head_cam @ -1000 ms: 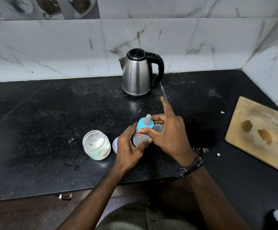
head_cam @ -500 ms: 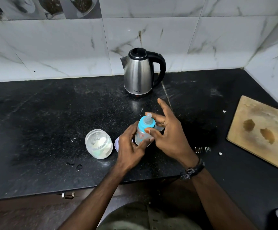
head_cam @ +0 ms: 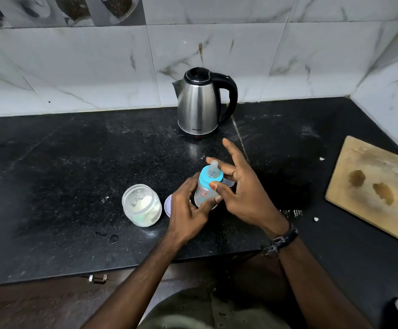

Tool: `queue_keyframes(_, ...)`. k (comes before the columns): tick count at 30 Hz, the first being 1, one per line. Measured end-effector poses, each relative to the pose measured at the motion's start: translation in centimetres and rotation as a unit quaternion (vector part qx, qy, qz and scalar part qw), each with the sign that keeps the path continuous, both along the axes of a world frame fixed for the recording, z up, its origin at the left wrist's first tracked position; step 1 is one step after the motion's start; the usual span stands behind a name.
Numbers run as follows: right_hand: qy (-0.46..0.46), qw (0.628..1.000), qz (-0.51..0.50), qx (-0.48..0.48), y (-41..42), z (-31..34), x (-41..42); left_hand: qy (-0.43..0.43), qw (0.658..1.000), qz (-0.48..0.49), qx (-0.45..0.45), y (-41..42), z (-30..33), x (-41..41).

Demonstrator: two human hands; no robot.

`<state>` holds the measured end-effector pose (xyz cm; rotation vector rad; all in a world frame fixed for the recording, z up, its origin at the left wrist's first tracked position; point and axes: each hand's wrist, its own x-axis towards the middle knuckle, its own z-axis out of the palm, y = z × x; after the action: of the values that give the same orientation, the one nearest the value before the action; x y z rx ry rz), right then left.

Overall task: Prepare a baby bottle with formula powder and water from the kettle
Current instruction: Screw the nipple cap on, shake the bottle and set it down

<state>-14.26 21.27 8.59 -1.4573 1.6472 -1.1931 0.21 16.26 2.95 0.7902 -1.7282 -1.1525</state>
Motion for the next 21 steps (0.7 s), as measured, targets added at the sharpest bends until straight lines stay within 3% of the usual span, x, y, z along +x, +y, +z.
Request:
queue_keyframes(9, 0.125, 0.966, -0.201, -0.106, 0.2, 0.0, 2.1, 0.012, 1.0, -0.01, -0.001, -0.1, -0.6, -0.3)
queue_keyframes(11, 0.11, 0.974, -0.177, -0.093, 0.1, 0.1, 1.8, 0.01, 1.0, -0.021, 0.009, -0.1, -0.5, -0.1)
queue_keyframes(14, -0.048, 0.999, -0.023, 0.001, -0.3, 0.7, 0.0, 0.003, 0.996, -0.067, 0.055, -0.5, -0.2, 0.2)
queue_keyframes(17, -0.175, 0.977, 0.108, 0.058, -0.6, 0.7, -1.8, -0.015, 0.993, -0.09, 0.074, -0.7, -0.2, 0.5)
queue_keyframes(21, -0.171, 0.981, 0.082, 0.048, -0.6, 0.5, -1.6, -0.017, 0.993, -0.087, 0.081, -0.6, -0.2, 0.6)
